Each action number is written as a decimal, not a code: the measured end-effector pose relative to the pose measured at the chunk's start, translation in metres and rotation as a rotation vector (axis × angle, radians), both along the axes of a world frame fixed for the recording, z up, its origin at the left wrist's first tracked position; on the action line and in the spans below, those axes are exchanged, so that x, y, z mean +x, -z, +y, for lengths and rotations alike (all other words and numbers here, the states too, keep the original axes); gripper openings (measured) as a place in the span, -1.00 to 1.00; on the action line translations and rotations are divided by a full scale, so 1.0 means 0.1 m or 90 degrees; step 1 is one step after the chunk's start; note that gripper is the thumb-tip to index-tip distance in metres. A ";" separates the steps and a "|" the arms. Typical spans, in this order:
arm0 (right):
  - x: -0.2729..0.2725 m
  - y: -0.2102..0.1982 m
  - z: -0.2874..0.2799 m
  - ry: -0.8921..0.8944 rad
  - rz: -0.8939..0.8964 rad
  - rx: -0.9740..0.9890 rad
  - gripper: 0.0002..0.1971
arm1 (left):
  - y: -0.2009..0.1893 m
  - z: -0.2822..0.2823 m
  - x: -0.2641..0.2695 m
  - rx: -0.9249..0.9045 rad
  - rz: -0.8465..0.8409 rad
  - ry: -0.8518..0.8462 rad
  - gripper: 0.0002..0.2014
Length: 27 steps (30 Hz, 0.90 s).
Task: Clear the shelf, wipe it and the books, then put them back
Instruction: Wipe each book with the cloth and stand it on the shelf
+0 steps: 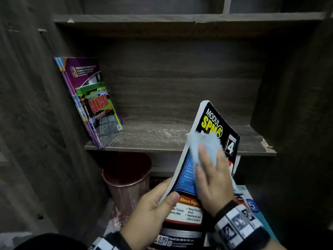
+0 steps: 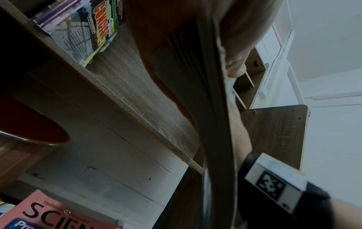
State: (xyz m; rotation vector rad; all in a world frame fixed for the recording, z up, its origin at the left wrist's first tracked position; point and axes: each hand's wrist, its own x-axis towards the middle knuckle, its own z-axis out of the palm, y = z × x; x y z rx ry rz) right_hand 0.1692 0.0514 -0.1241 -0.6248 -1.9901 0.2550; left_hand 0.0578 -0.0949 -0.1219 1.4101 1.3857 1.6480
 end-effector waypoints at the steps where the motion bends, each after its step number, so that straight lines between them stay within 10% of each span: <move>1: 0.03 -0.04 0.09 0.047 0.009 -0.100 -0.51 | -0.01 -0.01 0.00 -0.004 -0.007 0.004 -0.59; 5: 0.07 -0.09 0.15 0.134 0.031 -0.351 -0.52 | -0.02 -0.03 -0.01 0.005 -0.030 -0.010 -0.50; 16: -0.15 0.27 -0.40 -0.175 -0.136 0.115 -0.49 | -0.06 0.00 -0.10 0.049 -0.077 -0.159 -0.71; 22: 0.04 -0.31 0.30 0.132 0.100 -0.296 -0.46 | 0.01 -0.09 -0.05 -0.009 -0.036 -0.011 -0.51; 27: 0.10 -0.37 0.40 0.001 0.276 -0.508 -0.50 | -0.11 -0.12 -0.20 0.028 -0.071 -0.066 -0.56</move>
